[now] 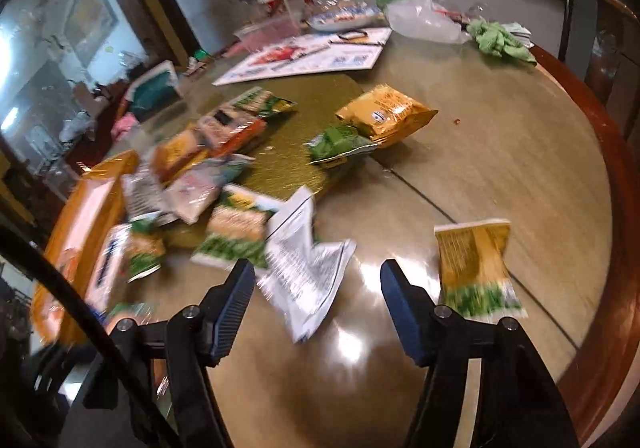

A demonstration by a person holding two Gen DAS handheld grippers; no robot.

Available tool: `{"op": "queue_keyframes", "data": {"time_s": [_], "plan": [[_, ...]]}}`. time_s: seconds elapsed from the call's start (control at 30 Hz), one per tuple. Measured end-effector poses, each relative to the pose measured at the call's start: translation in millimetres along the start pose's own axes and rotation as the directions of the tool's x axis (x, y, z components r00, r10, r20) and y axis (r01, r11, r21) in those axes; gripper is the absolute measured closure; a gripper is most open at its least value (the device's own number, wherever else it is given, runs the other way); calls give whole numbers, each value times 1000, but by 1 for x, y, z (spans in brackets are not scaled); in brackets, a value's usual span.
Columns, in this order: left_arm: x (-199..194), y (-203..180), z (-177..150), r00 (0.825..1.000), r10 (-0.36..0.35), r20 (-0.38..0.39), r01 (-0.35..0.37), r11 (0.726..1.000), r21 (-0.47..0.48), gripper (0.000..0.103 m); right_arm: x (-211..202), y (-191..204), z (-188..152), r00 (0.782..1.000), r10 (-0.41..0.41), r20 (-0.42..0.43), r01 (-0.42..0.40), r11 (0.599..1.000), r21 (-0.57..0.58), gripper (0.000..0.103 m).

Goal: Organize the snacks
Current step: 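Move the left gripper toward the round cracker pack while the right grasps a white sachet, then grasp the round cracker pack with the left gripper while the right carries the sachet toward the tray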

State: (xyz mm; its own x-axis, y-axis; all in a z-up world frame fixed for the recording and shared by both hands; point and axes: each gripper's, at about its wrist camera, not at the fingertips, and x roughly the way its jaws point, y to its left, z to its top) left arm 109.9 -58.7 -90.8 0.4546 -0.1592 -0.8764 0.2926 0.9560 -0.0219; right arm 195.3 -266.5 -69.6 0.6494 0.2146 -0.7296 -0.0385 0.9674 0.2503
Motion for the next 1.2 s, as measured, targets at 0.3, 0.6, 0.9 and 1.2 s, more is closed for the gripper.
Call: {"op": "queue_keyframes", "data": {"time_s": [0.3, 0.6, 0.9, 1.2], "plan": [[-19, 11, -11, 1000, -25, 13, 26, 999, -48, 18, -17, 10, -43, 995, -98, 2, 98, 995, 8, 87], [5, 0, 5, 998, -53, -24, 51, 996, -67, 18, -56, 33, -97, 999, -38, 2, 38, 999, -40, 75], [-19, 18, 9, 994, -79, 70, 86, 990, -109, 18, -46, 41, -77, 1000, 10, 2, -10, 997, -74, 62], [10, -11, 3, 999, 34, -7, -34, 999, -33, 18, -47, 37, -91, 1000, -26, -5, 26, 999, -47, 90]]}}
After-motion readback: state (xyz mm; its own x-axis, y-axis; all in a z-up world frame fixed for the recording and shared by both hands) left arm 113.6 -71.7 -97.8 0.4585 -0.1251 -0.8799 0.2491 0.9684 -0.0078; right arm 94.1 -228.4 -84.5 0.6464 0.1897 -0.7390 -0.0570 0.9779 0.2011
